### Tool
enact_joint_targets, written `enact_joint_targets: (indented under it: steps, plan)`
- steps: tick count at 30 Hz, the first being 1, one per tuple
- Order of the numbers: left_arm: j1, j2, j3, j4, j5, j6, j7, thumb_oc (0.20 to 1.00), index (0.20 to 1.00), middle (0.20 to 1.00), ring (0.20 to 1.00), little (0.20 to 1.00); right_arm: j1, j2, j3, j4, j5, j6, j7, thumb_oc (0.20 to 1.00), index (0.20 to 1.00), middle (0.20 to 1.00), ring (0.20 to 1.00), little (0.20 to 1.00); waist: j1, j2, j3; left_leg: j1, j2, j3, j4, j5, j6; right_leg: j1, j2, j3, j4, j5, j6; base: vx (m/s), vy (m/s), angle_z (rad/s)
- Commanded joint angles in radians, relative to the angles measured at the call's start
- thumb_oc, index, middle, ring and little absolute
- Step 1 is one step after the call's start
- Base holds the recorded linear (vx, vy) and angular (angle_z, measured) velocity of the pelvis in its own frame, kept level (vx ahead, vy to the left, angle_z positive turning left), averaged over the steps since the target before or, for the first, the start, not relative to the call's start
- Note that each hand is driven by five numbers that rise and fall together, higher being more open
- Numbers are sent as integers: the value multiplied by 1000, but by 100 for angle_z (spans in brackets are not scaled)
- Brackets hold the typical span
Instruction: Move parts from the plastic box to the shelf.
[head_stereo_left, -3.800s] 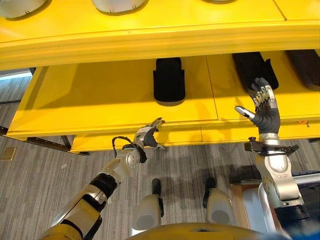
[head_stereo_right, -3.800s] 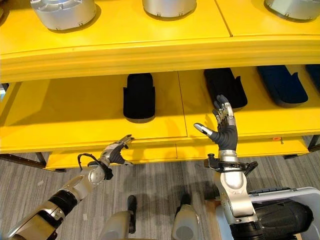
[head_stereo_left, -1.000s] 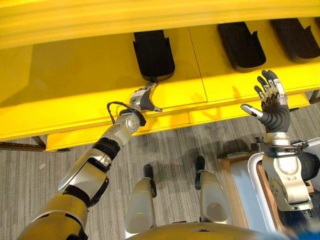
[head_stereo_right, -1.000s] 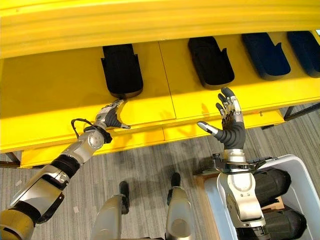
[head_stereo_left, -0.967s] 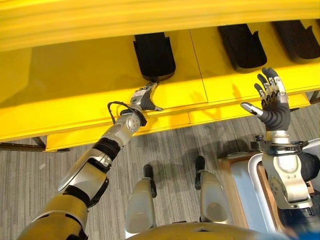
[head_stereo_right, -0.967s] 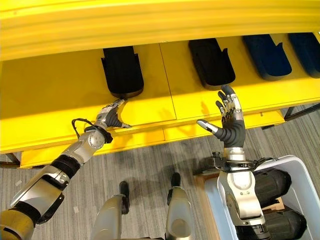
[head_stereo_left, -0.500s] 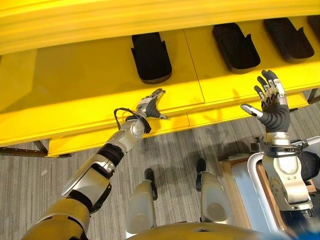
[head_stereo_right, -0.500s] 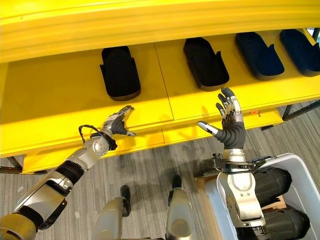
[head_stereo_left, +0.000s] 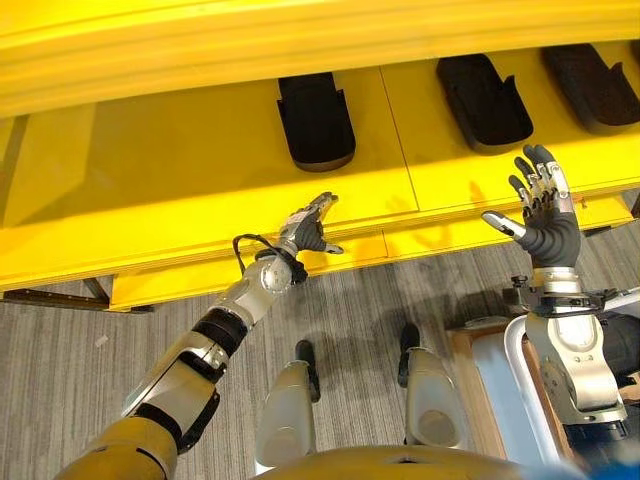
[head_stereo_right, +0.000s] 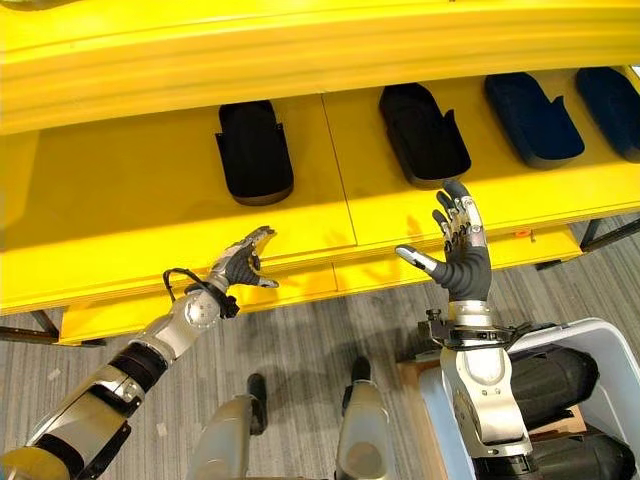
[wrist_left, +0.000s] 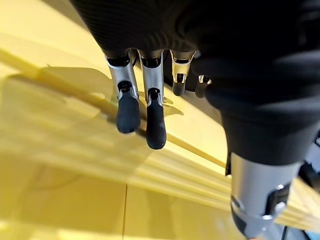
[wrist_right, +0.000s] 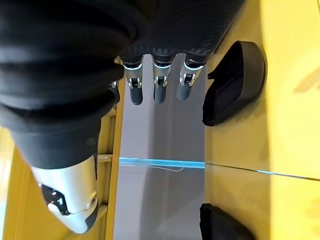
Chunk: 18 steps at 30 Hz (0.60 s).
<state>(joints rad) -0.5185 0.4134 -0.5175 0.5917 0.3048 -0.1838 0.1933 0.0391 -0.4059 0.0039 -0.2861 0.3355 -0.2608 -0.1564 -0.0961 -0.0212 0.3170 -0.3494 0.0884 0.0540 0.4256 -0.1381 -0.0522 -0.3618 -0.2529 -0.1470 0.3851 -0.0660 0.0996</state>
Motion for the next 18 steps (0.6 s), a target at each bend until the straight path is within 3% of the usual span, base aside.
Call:
enact_joint_targets:
  steps: [1, 6, 9, 10, 18]
  plan:
    - [104, 5, 33, -32, -102, -8, -50, 1000, 1000, 1000, 1000, 1000, 1, -1, -44, -51, 30, -39, 10, 1000, 1000, 1000, 1000, 1000, 10, -6, -18, 7, 11, -30, -66, 58, 6, 48, -1, -2, 16, -20, 32, -6, -19, 7]
    - [257, 39, 98, -212, -282, -52, -88, 1000, 1000, 1000, 1000, 1000, 5, 13, -47, -48, 31, -42, 13, 1000, 1000, 1000, 1000, 1000, 31, 6, -25, 37, 10, -38, -105, 73, 7, 78, -1, -15, -6, -13, 31, 6, -27, 3]
    - [380, 64, 149, -341, -456, -78, -151, 1000, 1000, 1000, 1000, 1000, 18, 18, -64, -52, 26, -45, 16, 1000, 1000, 1000, 1000, 1000, 46, 20, -33, 68, 12, -43, -139, 89, 7, 108, 1, -24, -31, -7, 30, 28, -44, 3]
    - [443, 59, 162, -375, -576, -79, -192, 1000, 1000, 1000, 1000, 1000, 25, 22, -70, -50, 27, -47, 11, 1000, 1000, 1000, 1000, 1000, 53, 27, -40, 87, 14, -46, -163, 100, 6, 126, 4, -31, -48, -4, 30, 24, -53, 9]
    - [618, 98, 212, -561, -760, -58, -292, 1000, 1000, 1000, 1000, 1000, 63, 15, -100, -31, 2, -44, 11, 1000, 1000, 1000, 1000, 1000, 73, 60, -89, 198, 38, -49, -304, 160, -3, 232, 38, -75, -154, 3, 22, 31, -72, 12]
